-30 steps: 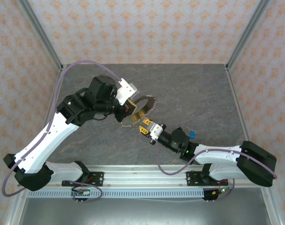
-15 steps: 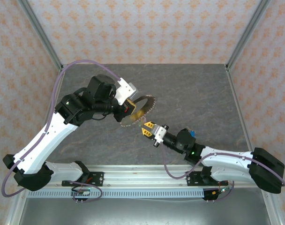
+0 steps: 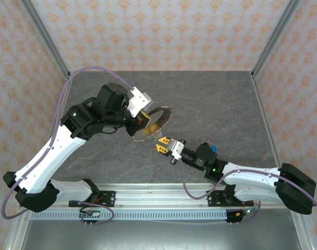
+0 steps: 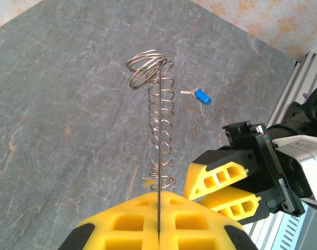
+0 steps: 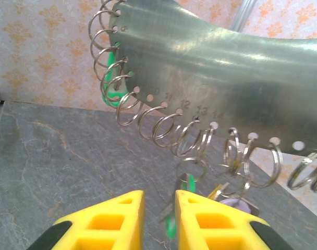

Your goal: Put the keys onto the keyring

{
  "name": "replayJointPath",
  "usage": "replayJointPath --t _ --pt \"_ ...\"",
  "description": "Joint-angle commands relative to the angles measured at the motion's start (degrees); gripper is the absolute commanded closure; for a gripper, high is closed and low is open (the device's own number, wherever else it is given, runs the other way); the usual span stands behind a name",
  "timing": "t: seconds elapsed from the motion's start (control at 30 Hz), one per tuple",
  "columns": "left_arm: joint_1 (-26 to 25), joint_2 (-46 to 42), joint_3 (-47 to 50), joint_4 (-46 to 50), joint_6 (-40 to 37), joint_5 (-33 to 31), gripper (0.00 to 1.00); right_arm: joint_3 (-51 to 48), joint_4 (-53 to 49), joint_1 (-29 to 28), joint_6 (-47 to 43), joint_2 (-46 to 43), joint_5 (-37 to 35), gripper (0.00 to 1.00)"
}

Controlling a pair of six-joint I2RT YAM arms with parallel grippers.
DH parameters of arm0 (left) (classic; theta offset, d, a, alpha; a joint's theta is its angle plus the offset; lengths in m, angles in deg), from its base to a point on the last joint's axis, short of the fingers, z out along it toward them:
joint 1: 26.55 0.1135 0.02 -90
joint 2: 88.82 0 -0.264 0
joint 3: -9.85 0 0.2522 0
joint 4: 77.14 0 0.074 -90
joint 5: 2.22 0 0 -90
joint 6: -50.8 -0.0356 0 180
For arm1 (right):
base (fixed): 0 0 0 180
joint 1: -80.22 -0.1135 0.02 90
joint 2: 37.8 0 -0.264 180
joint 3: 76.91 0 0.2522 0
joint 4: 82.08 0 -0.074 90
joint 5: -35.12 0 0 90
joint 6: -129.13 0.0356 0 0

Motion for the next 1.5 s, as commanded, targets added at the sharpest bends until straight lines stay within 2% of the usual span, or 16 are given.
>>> replayJointPath --t 0.0,0.43,0.6,0.97,1.3,1.47 --pt "0.4 -1.1 -2.4 -0.1 -0.5 0.9 1.00 2.0 3.1 0.2 1.5 1.0 2.9 0.78" --pt "0.4 -1.2 -2.1 -0.2 -0.3 0.6 1.00 3.5 8.7 -1.5 1.0 4.4 2.5 0.82" --pt "0.4 -1.4 -2.1 -0.1 -0.1 1.0 1.00 4.2 7.9 -1.8 -0.4 5.4 2.6 0.82" --pt "0.4 -1.4 -1.9 0.1 -0.1 1.1 1.00 3.9 10.9 -2.4 -2.9 6.0 -3.0 0.80" --pt "0.5 -1.4 -2.1 0.2 0.0 1.6 1.00 5.1 9.2 -2.5 -6.4 7.2 -6.8 0.80" --pt "0.4 -1.4 -2.1 0.3 0.0 1.3 1.00 5.6 9.2 -2.5 -5.9 7.1 -3.5 0.81"
